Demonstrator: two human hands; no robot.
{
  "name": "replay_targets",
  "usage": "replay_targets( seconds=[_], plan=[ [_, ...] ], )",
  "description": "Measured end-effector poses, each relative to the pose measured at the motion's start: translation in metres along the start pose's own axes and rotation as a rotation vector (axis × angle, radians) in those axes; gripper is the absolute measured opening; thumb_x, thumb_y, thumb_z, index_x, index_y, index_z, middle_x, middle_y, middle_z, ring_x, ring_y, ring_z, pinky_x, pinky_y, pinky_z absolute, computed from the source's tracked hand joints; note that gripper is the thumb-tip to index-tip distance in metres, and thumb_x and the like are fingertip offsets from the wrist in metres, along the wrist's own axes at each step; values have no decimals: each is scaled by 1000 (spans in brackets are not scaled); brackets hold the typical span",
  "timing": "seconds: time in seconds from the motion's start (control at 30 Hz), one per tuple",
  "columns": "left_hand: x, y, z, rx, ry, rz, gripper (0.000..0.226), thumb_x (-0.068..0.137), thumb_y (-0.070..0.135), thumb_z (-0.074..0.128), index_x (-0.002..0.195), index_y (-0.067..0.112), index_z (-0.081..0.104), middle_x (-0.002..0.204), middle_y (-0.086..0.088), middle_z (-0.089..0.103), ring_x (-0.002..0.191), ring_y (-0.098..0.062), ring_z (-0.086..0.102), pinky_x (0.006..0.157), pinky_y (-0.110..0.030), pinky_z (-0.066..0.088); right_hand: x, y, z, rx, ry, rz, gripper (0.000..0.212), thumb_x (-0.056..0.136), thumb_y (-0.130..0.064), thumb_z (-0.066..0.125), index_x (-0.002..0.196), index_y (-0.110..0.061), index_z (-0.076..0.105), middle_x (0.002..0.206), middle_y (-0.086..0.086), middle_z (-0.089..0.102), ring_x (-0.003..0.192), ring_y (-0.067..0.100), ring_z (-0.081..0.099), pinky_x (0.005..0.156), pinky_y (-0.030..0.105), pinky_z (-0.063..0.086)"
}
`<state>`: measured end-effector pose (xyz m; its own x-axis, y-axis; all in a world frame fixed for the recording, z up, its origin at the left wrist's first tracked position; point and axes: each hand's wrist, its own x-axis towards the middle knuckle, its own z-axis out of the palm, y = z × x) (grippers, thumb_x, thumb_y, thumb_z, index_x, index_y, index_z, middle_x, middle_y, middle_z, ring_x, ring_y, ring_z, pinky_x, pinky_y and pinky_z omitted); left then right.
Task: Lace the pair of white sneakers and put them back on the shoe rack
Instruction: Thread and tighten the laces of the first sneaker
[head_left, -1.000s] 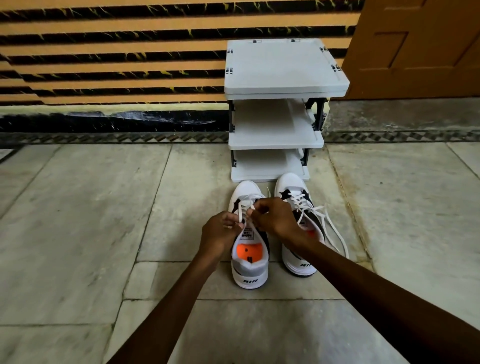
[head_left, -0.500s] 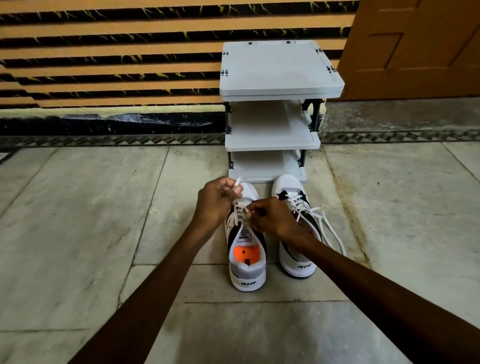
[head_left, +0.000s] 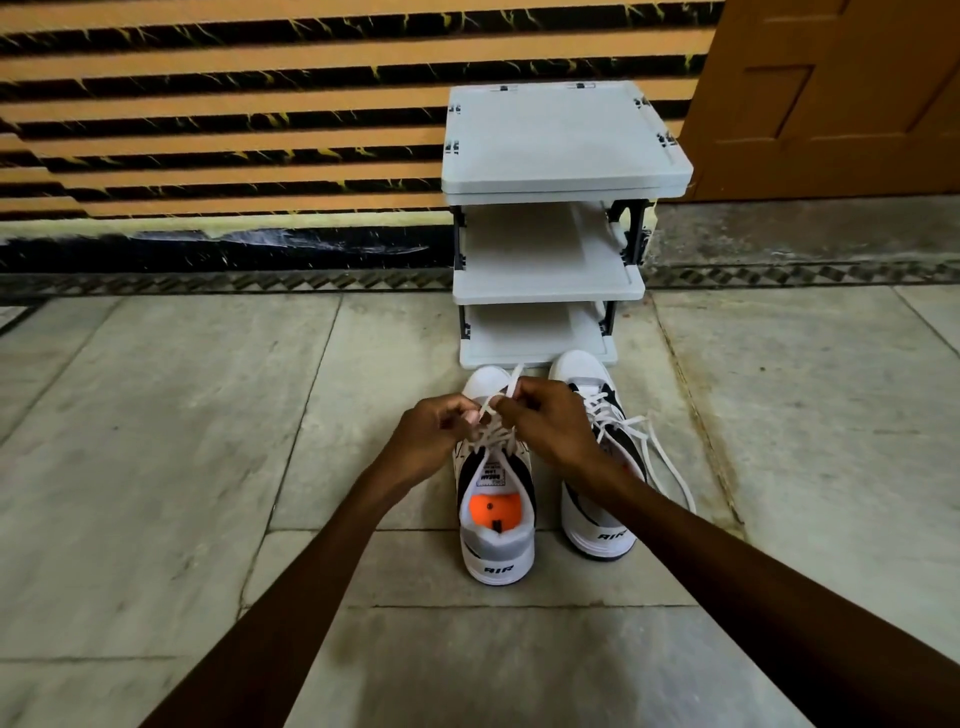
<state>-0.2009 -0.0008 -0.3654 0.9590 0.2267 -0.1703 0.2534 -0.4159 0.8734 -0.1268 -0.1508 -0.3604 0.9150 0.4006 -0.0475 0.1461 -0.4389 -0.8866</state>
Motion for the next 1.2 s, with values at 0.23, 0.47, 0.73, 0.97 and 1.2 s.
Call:
replay_targets(
  seconds=[0.23, 0.47, 0.73, 0.97, 1.2],
  plan=[
    [-10, 12, -5, 125, 141, 71, 14, 87, 13, 66, 85, 21, 77, 72, 13, 71, 66, 13, 60, 62, 0, 38, 0, -11, -17, 236, -155, 163, 21, 94, -19, 57, 79, -11, 70, 84, 13, 74, 63, 13, 61, 55, 22, 47],
    [-6, 9, 22, 272, 108, -115, 46, 77, 36, 75, 118, 22, 60, 96, -6, 76, 90, -22, 70, 83, -37, 55, -1, -15, -21, 319, -176, 221, 26, 98, -16, 51, 98, 1, 70, 80, 12, 68, 59, 12, 58, 56, 18, 49],
    [11, 17, 28, 591, 153, -49, 25, 91, 41, 57, 102, 24, 72, 97, -10, 71, 87, -31, 65, 69, -35, 51, 2, -12, -22, 228, -124, 207, 20, 86, -14, 69, 80, 5, 69, 85, 27, 72, 59, 16, 60, 56, 21, 52],
    [5, 18, 17, 270, 157, -77, 14, 83, 29, 71, 83, 16, 69, 73, -8, 72, 63, -27, 71, 61, -42, 62, 3, -3, -26, 165, -79, 210, 19, 83, -16, 73, 71, -2, 69, 70, 14, 72, 59, 17, 63, 58, 25, 54],
    [4, 23, 5, 406, 228, -31, 20, 83, 42, 67, 74, 25, 67, 83, 5, 65, 70, -10, 59, 65, -28, 46, 1, -6, -22, 81, -24, 166, 24, 86, -27, 68, 73, -6, 69, 79, 13, 76, 68, 20, 67, 61, 30, 49]
  ],
)
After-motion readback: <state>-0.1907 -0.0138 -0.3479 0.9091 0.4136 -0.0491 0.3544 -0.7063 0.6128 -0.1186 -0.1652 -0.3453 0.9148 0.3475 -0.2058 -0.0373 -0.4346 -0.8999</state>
